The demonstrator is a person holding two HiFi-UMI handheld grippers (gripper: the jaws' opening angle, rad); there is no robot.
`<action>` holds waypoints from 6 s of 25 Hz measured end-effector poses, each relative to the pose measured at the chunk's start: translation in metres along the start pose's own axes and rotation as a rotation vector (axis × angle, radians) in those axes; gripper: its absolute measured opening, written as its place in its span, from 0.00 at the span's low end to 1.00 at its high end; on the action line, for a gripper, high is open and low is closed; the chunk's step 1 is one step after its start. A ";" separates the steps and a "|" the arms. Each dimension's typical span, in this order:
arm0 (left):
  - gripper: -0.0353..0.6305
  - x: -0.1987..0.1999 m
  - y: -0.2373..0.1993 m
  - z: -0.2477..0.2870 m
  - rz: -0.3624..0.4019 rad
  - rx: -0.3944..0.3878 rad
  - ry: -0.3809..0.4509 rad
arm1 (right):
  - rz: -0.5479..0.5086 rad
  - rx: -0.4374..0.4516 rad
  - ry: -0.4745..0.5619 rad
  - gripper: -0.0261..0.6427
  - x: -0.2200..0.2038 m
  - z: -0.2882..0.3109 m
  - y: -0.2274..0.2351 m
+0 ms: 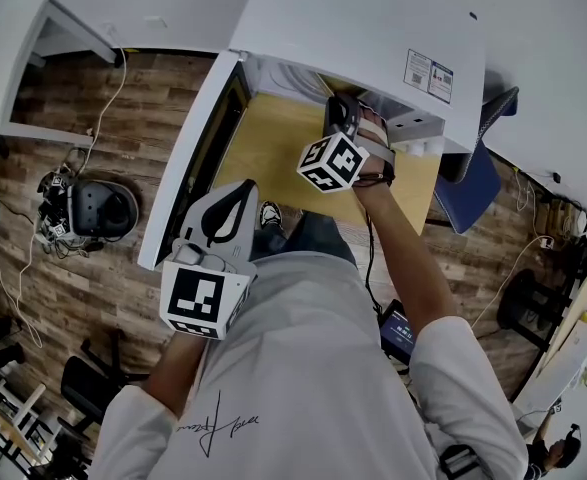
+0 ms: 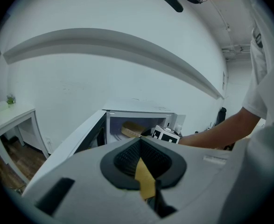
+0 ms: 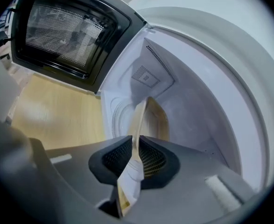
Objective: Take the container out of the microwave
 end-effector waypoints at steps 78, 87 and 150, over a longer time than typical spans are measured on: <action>0.04 -0.010 -0.002 -0.006 -0.057 -0.044 0.038 | 0.439 0.234 0.157 0.13 -0.009 -0.149 -0.007; 0.04 -0.012 0.002 -0.005 -0.072 -0.059 0.038 | 0.611 0.294 0.193 0.13 -0.018 -0.168 -0.005; 0.04 0.000 0.001 0.023 -0.076 -0.097 0.046 | 0.853 0.556 0.383 0.12 -0.063 -0.198 0.032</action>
Point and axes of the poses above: the fingertips, and each gripper's own axes: z forward along the fingers, y to its right, x out of its top, the point moved 9 cm from there along -z, backward along the fingers, and after that the axes turned 2 degrees about z, right-handed, at the moved point
